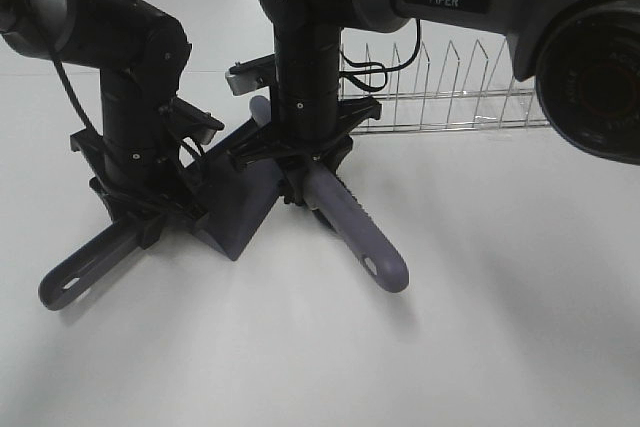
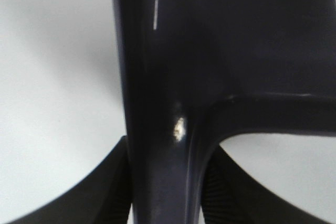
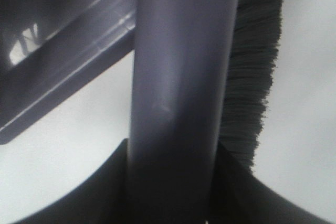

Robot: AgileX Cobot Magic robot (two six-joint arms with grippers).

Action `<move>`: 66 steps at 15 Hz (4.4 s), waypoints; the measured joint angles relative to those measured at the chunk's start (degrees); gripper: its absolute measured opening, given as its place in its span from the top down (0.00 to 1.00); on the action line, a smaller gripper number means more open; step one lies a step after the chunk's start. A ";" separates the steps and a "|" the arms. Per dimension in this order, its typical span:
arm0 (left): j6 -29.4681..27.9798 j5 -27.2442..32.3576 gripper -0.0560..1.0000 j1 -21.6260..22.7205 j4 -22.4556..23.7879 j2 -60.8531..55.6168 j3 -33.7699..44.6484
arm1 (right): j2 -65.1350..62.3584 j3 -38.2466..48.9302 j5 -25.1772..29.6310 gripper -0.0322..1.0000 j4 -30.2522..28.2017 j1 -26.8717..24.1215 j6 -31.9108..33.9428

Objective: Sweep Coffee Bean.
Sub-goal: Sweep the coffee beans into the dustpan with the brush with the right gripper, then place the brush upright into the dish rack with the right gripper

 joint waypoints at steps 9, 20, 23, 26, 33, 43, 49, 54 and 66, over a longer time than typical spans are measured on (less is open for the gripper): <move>-0.46 0.00 0.63 0.00 -2.06 0.06 0.00 | 0.46 -0.46 -2.69 0.67 12.89 0.00 -2.92; -1.09 -0.29 0.63 0.00 -2.01 0.17 -0.11 | 1.72 -17.93 -0.06 0.67 14.90 -3.90 -7.39; -1.55 1.15 0.63 0.00 -1.09 -0.34 -0.11 | -1.03 -17.53 0.00 0.67 11.06 -4.18 -6.93; -4.07 -0.80 0.63 0.00 -0.69 -4.30 5.61 | -9.74 -5.04 -0.23 0.67 6.88 -4.07 -6.30; -8.14 -9.91 0.63 -0.17 -2.41 -9.28 19.42 | -18.68 22.92 -3.15 0.67 2.41 -4.07 -0.29; -8.02 -10.89 0.63 -0.23 -3.78 -7.96 19.08 | -12.72 27.04 -26.87 0.67 36.15 -4.07 -14.44; -8.02 -10.83 0.63 -0.23 -3.95 -7.96 19.08 | -13.29 20.23 -28.30 0.67 44.92 -4.07 -24.12; -8.19 -11.00 0.63 0.86 -6.36 -8.82 19.19 | -21.08 17.99 -24.12 0.67 39.36 -7.33 -22.23; -10.43 -12.38 0.63 9.22 -11.40 -12.20 19.71 | -32.14 19.08 -0.80 0.67 0.29 -10.83 -5.79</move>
